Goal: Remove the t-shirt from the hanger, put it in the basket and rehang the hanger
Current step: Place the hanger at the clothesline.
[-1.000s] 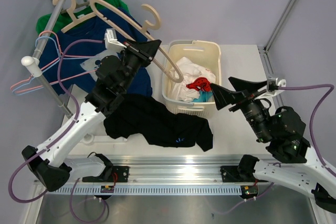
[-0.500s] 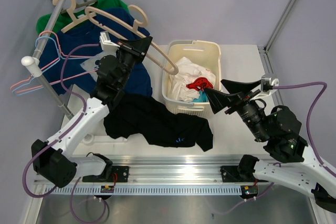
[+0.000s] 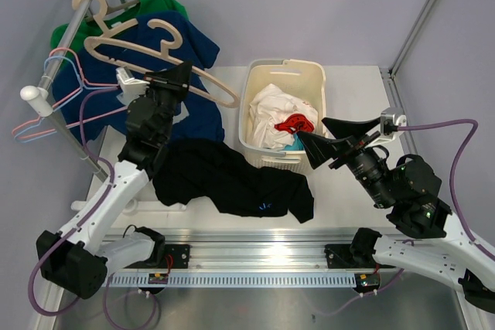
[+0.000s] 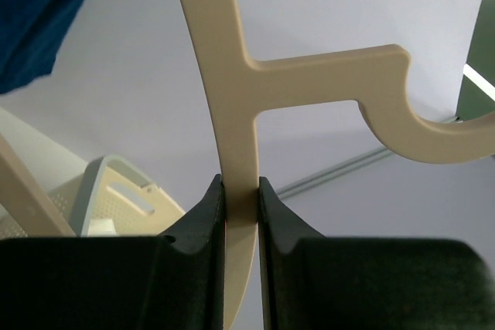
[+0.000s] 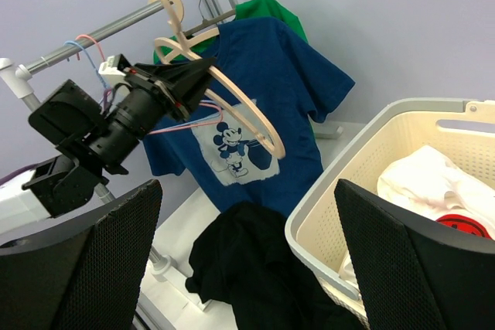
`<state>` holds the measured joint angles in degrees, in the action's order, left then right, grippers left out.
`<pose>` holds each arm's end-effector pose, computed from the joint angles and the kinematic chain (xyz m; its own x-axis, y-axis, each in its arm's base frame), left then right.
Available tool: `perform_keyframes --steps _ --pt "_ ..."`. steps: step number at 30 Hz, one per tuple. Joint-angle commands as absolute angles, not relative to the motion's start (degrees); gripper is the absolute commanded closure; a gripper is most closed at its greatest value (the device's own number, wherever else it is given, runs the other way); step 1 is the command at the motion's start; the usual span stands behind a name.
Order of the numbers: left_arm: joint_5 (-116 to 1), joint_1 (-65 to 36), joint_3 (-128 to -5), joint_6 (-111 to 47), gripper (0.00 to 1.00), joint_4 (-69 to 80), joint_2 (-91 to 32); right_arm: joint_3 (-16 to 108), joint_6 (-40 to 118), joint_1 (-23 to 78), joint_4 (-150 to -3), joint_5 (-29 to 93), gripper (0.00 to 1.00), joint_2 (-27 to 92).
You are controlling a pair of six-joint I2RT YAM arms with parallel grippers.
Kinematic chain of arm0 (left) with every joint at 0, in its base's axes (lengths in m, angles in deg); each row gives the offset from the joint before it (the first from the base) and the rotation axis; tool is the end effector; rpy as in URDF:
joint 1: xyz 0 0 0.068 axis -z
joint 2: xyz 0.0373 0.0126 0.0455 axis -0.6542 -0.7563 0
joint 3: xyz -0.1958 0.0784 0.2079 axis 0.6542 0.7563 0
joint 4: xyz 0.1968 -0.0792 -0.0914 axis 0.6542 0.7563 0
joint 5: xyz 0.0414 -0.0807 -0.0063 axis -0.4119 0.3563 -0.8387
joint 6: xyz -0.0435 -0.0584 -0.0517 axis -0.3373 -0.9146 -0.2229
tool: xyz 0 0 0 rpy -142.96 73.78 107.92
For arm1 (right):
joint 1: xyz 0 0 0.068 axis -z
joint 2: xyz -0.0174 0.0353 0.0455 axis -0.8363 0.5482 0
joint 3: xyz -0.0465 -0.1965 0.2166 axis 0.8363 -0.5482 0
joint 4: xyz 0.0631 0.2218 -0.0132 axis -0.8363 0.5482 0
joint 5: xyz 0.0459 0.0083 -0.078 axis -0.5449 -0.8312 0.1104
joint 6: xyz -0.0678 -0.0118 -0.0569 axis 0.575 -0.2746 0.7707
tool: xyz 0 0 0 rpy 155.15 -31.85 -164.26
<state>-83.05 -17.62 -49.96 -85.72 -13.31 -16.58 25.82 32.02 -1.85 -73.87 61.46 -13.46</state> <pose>0.2407 -0.0777 0.4393 -0.0104 -0.9378 -0.3470 0.2448 0.3340 -0.9102 0.0804 0.0739 0.4518 0.0018 0.4304 -0.9026 -0.6191 0.7094 0.3370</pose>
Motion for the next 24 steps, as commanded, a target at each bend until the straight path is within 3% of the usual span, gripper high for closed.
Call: perform_keyframes --steps 1,24 --pt "-87.73 -21.43 -51.83 -87.41 1.00 -15.56 -13.21 25.90 31.98 -1.95 -73.96 59.98 0.01 -13.44" --pt "-89.75 -33.47 -53.23 -109.39 1.00 -4.84 -11.45 25.99 32.15 -1.87 -73.43 58.75 0.00 -12.12"
